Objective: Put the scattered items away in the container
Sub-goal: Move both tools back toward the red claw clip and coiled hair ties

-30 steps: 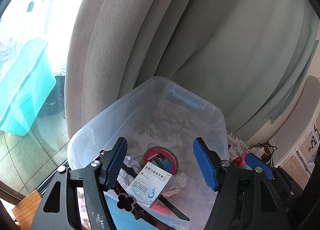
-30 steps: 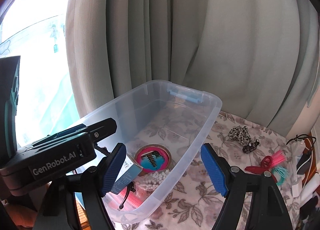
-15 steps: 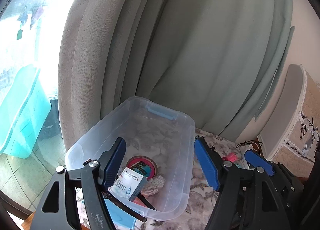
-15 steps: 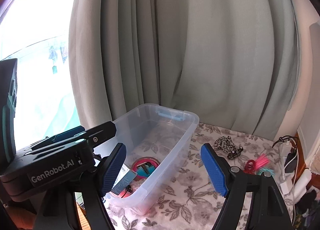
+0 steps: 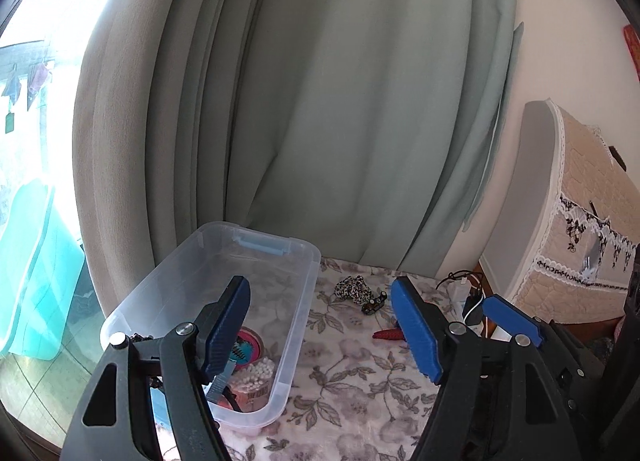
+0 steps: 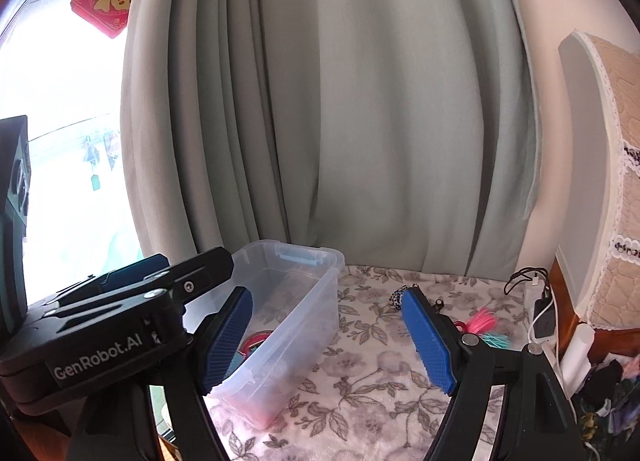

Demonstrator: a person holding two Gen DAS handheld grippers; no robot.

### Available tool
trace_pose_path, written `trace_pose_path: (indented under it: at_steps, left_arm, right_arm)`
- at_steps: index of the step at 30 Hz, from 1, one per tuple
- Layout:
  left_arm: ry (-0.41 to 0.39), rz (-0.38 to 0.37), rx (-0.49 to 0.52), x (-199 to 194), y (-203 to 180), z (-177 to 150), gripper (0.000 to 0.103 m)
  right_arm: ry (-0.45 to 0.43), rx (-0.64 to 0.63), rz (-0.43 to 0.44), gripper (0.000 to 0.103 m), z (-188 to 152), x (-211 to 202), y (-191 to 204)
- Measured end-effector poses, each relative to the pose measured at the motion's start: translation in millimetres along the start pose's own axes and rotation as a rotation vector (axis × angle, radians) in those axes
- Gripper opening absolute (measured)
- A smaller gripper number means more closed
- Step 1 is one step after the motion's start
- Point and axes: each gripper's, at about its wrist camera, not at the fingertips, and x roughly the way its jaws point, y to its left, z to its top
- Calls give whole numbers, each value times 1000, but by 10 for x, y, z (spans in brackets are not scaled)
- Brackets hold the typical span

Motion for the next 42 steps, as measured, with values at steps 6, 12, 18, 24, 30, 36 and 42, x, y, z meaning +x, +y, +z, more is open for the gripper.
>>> trace_pose_path:
  at_steps: [6, 12, 18, 24, 30, 36, 42]
  left_arm:
    - [26, -17, 57, 160, -344, -51, 74]
    - [89, -27, 102, 343, -604, -135, 74]
    - [173, -41, 135, 705, -767, -290, 74]
    - [264, -36, 159, 1083, -841, -492, 74]
    - [346, -46, 153, 1459, -895, -712, 74]
    - [405, -61, 147, 1834, -926, -894, 74]
    - [439, -70, 173, 2227, -941, -1010, 74]
  right_arm:
    - [3, 59, -25, 81, -78, -50, -306]
    - [44, 119, -47, 84, -224, -13, -648]
    - [113, 200, -82, 84, -457, 167, -1035]
    - [217, 294, -110, 84, -758, 443, -1421]
    - [287, 342, -136, 84, -1015, 695, -1683]
    - [342, 374, -176, 84, -1201, 912, -1925]
    - [363, 376, -197, 84, -1208, 1151, -2106]
